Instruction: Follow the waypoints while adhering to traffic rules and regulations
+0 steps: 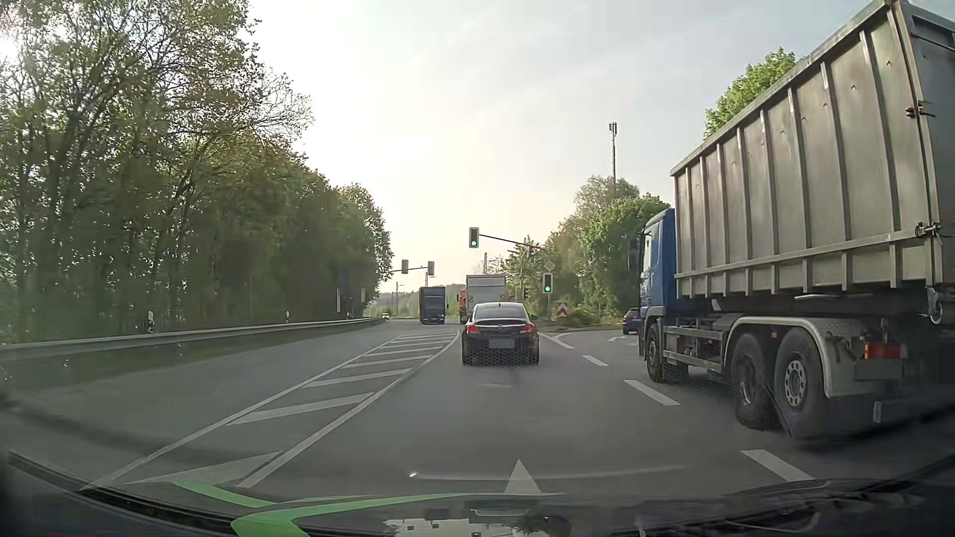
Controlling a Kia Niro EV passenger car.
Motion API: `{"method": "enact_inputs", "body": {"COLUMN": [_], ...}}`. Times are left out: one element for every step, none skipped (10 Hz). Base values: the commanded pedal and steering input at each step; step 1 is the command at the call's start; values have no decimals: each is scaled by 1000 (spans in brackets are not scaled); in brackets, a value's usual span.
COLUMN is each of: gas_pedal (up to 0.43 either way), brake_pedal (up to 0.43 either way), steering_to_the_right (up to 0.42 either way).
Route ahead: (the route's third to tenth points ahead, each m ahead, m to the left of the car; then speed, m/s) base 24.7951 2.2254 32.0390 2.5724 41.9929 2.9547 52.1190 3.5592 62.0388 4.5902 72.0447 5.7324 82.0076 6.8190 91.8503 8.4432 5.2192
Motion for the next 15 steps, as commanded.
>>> {"method": "enact_inputs", "body": {"gas_pedal": [398,398,378,370,358,358,350,350,339,339,331,0,0,0,0], "brake_pedal": [0,0,0,0,0,0,0,0,0,0,0,0,0,0,0], "steering_to_the_right": [-2,-2,-2,-2,-2,-2,-2,-2,-2,-3,-3,-3,-3,-3,-3]}}
